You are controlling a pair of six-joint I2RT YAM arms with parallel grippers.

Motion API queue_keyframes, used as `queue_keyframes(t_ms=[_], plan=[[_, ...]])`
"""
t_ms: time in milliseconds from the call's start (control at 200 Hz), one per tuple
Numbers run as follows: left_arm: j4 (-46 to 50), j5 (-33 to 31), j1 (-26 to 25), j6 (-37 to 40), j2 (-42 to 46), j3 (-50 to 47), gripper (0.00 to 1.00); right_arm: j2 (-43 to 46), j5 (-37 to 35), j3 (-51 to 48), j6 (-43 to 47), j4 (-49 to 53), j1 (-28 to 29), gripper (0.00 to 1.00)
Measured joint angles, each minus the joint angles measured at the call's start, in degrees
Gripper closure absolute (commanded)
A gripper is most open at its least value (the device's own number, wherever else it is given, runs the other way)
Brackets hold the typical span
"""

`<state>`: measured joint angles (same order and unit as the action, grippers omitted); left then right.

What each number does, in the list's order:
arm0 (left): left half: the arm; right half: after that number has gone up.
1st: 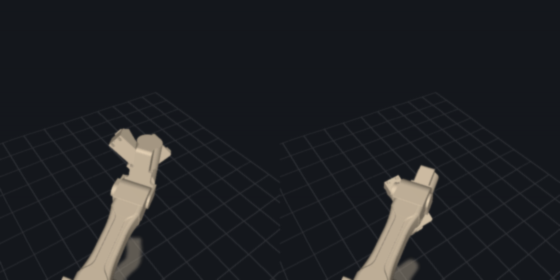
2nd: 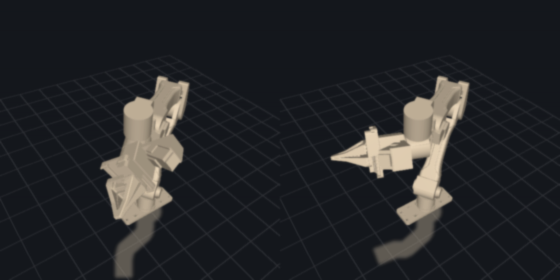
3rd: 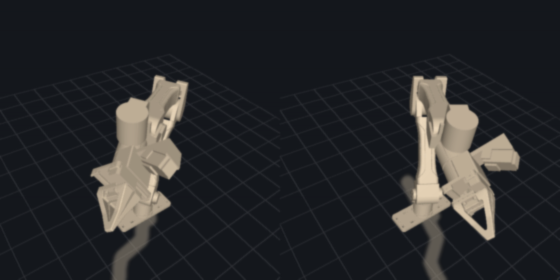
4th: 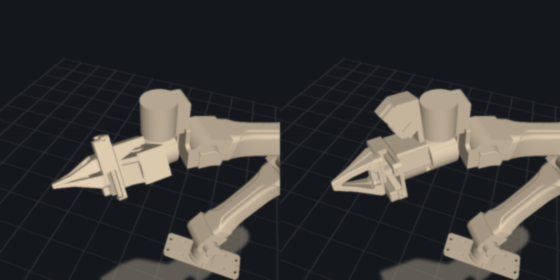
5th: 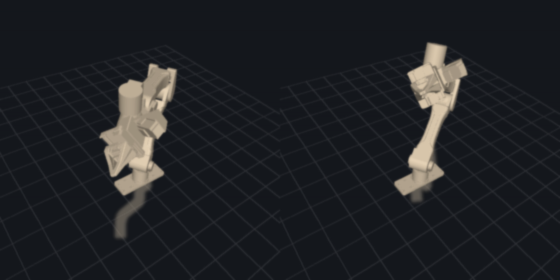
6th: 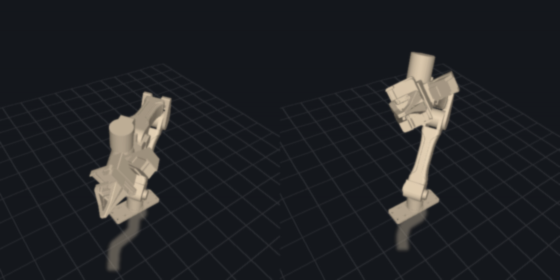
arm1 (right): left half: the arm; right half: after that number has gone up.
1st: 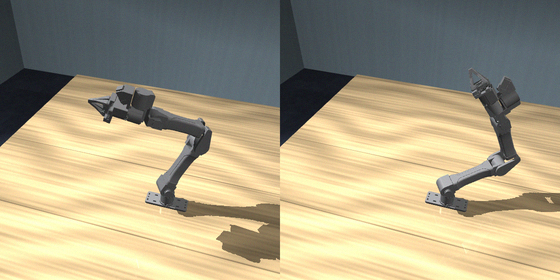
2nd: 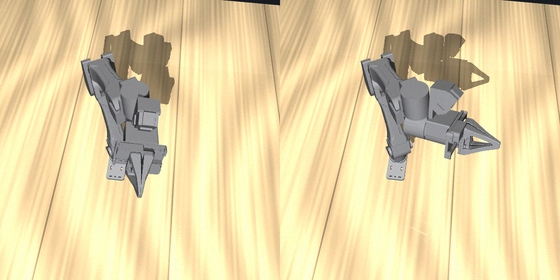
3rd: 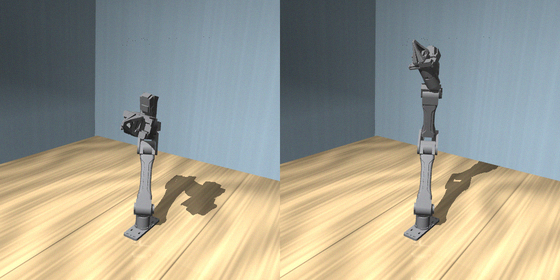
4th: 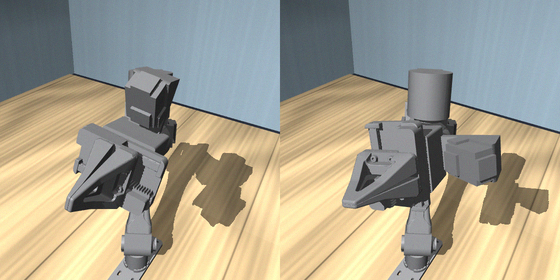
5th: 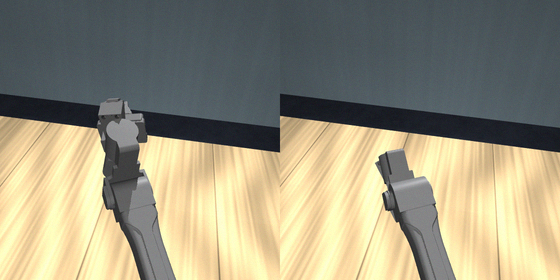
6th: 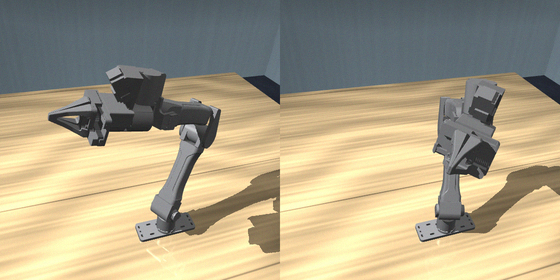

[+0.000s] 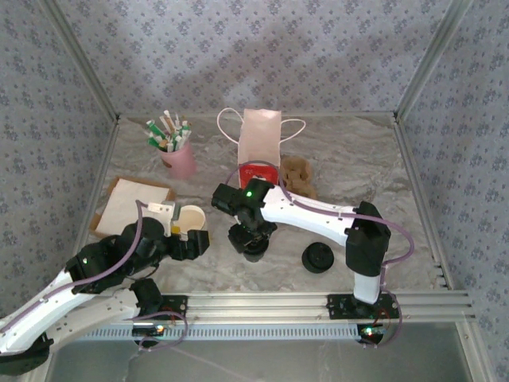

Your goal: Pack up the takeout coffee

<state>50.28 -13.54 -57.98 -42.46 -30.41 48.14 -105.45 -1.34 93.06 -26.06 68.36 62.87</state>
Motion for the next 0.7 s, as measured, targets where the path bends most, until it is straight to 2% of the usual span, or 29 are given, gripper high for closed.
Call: queue_keyframes(t_ms=[300,480,585,700], plan=[[0.1,-1.6,0.0,0.0,-0.5,0.1,0.01,1.1,-0.8,-0.3,0.0,-0.2,0.0,0.27],[1.3,-3.9,0.4,-0.2,-6.3,4.5,0.02,7.0,-1.2,-4.0,-0.1,-0.5,-0.1,0.27],[1.4,-3.5,3.3,0.2,-10.8,9.2,0.05,11.9,-1.3,-6.7,-0.5,-1.0,-0.8,0.28],[1.3,-0.4,9.0,1.3,-16.3,14.3,0.09,17.9,-1.2,-9.7,-0.9,-1.3,-2.3,0.28]])
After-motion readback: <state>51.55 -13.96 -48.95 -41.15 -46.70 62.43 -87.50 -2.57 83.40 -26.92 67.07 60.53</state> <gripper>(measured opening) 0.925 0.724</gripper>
